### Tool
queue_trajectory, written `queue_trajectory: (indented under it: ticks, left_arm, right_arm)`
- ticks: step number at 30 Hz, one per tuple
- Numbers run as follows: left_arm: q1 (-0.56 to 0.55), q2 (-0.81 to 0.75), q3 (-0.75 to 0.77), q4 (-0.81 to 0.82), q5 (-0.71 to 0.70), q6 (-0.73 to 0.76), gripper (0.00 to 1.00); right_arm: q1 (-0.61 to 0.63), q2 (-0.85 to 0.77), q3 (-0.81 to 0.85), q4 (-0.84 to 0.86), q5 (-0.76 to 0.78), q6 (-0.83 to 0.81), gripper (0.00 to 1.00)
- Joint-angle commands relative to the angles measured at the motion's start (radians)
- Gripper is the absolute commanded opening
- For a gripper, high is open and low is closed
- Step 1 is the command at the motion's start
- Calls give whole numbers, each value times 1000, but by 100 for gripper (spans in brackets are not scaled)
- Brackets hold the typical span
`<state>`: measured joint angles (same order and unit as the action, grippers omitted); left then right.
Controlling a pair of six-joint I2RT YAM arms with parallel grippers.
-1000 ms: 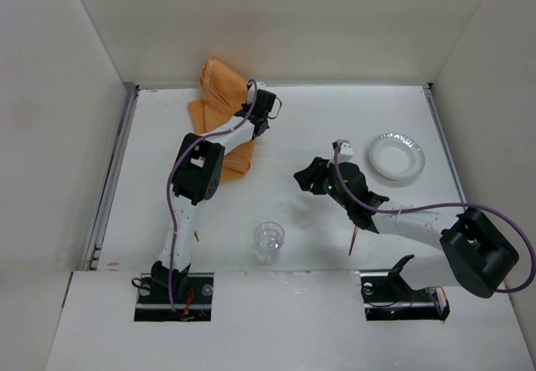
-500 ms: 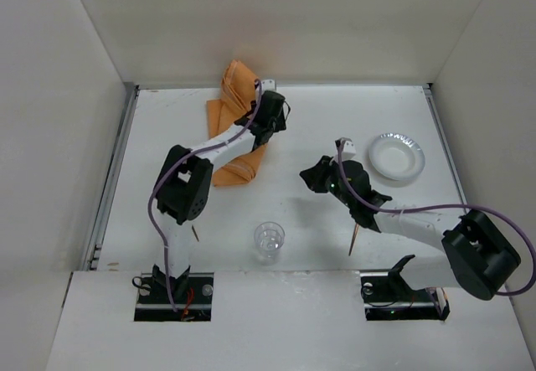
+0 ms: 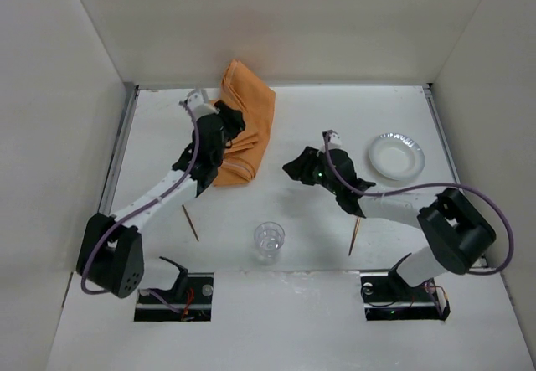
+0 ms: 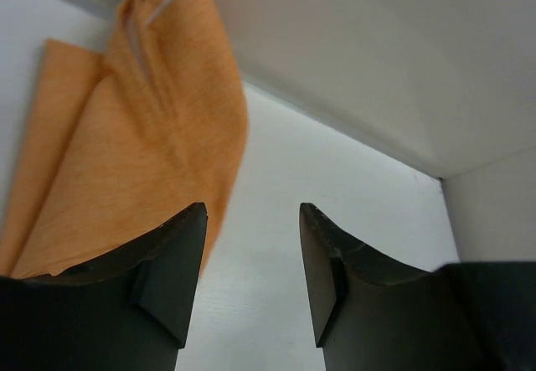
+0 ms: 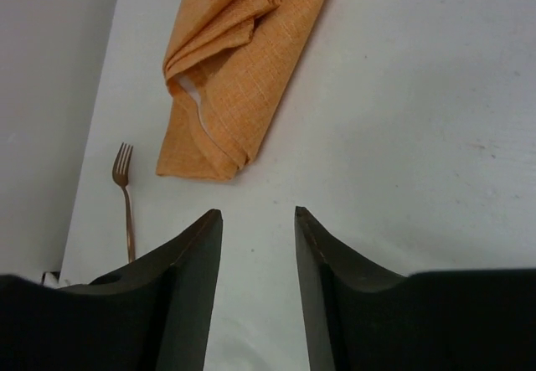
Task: Set the dinner table for one person
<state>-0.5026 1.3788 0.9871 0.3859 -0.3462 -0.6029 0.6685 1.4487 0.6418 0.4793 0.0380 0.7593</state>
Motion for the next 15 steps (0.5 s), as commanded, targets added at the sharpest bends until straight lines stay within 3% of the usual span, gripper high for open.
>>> queue_trajectory:
  ticks: [1,5,9,15]
  left_arm:
    - [55,-85,-201,22,-72,-150,46]
    - [120,-173,-367,-56,-65,-201,51]
    - [164,-257,-491,-82,-25,-222,54]
    - [192,-310,-602,-71,41,-236,54]
  right_arm:
    - [-17,114,119,45,-23,78,50]
    - [-57,289,274,39,-79,112,58]
    - [-79,433,441,28,-142,127,56]
    - [-83,522,626,-73,-119,114,56]
